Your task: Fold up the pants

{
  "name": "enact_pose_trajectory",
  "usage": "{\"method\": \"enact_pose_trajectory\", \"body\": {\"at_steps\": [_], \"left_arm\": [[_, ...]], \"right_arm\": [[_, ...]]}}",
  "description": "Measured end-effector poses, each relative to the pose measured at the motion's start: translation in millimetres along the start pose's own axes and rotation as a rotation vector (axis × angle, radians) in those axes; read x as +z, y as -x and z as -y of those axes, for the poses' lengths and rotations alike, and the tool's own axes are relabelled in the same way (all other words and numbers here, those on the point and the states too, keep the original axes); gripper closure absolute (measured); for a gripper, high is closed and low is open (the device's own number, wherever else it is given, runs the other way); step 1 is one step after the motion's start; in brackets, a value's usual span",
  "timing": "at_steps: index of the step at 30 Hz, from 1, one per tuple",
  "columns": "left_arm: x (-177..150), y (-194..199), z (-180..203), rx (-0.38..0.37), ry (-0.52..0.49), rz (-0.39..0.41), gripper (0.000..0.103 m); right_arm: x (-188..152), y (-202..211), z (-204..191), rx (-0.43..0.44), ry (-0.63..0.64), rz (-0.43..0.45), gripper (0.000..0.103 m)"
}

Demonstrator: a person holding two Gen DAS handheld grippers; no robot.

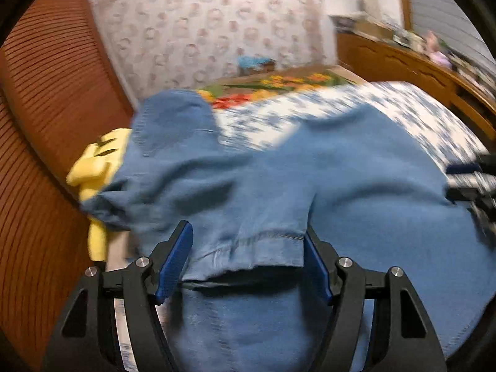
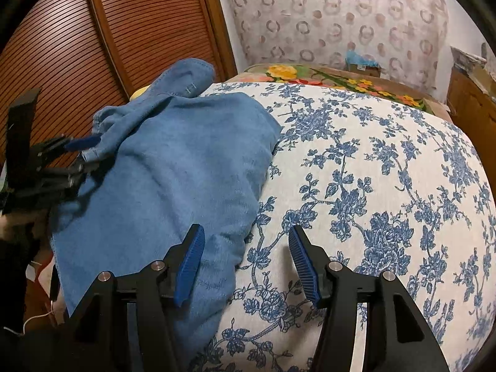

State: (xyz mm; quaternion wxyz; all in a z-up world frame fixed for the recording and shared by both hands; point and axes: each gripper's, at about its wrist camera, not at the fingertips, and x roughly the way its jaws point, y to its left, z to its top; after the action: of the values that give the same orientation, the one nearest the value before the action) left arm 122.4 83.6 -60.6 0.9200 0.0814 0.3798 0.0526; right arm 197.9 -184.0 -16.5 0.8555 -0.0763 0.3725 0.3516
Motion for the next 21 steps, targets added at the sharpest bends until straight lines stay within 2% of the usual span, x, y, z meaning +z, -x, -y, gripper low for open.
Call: {"method": "enact_pose_trajectory", "body": {"at_steps": [7,13,19,21], "left_arm": [[7,13,-52,0.057,0.13,0.041,0.033],[5,22,-55,0.0,0.163,0.063,0.033],[6,29,-41,-0.073,0.164,0.085,0.033],[7,33,-36,-0.092,0.162,0.094,0.033]], "right_arm": [[0,-4,-3,0.022,-0.013,0.002,0.044],[7,-21,-4,0.059,-0.036,-0.017,0.044],[18,-36,-7,0.103,-0.031,-0.028,0.045],[21,-42,-11,0.123,-0.022,-0.043,0.058]]}}
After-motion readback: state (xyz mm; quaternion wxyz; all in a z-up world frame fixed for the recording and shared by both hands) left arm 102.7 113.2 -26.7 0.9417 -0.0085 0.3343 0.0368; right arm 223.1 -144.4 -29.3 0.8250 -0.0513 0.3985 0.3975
